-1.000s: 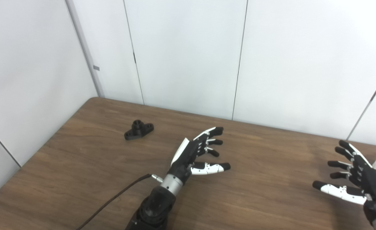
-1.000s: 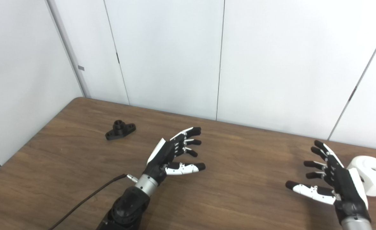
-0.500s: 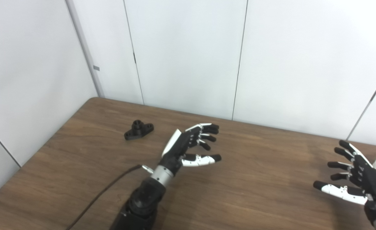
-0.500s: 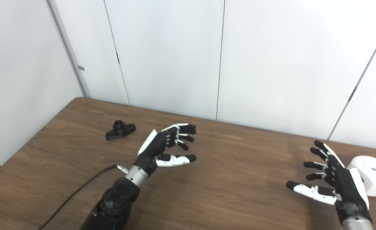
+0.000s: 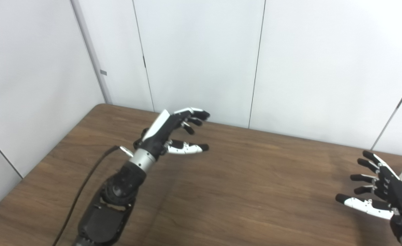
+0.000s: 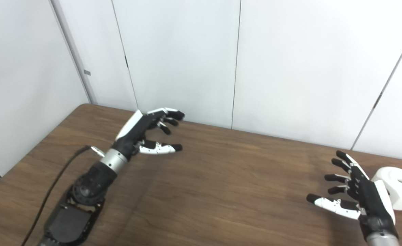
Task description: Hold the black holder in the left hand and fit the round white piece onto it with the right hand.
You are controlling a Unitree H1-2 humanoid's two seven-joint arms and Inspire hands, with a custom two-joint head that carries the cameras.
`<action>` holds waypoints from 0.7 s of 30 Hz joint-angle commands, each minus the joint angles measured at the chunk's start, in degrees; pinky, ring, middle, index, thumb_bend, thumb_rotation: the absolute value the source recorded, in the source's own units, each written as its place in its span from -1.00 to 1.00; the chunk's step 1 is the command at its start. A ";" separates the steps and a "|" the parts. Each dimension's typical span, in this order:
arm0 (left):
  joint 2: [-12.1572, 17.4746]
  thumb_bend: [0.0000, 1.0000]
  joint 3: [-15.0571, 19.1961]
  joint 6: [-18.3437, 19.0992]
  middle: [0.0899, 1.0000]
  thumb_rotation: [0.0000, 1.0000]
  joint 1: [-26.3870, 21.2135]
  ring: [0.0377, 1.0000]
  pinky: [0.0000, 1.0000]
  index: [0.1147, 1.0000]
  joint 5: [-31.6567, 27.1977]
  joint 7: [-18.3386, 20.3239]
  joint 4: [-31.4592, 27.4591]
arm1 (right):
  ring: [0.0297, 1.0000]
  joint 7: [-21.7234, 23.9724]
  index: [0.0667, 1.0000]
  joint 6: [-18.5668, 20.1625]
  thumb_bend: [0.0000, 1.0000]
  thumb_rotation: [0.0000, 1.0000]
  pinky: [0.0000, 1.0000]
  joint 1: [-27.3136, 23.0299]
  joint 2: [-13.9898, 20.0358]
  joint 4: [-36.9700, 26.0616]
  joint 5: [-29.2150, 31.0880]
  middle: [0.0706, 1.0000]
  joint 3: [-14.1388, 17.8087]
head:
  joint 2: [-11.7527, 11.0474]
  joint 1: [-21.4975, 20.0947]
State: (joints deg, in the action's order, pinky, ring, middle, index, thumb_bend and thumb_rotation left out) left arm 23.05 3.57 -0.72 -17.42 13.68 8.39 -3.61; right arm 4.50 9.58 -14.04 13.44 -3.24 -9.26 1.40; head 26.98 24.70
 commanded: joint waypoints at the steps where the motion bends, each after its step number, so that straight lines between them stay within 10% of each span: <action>1: 2.58 0.48 2.01 0.10 0.55 -0.96 -2.21 0.45 0.21 0.48 1.91 -2.52 -1.36 | 0.35 -0.42 0.76 -1.74 0.43 -0.82 0.02 -1.38 0.56 -1.58 0.41 0.69 0.47 | 0.05 -0.01; 13: 7.58 0.47 7.44 0.94 0.55 -0.89 -2.87 0.46 0.26 0.54 2.61 -3.66 0.35 | 0.36 -0.36 0.75 -2.20 0.43 -0.85 0.05 -1.92 0.69 -0.62 0.46 0.70 0.48 | 0.08 0.23; 21: 10.35 0.59 6.81 1.53 0.62 -0.75 -2.01 0.61 0.41 0.47 14.17 -8.88 2.35 | 0.38 -0.19 0.76 -1.11 0.43 -0.87 0.08 -2.21 0.62 -1.31 0.56 0.70 0.53 | 0.19 -0.03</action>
State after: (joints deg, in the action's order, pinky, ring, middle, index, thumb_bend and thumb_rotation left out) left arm 31.01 9.91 1.53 -17.55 26.04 1.97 -0.92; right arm 4.54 9.53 -14.05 13.44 -3.00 -9.10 1.58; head 27.16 24.70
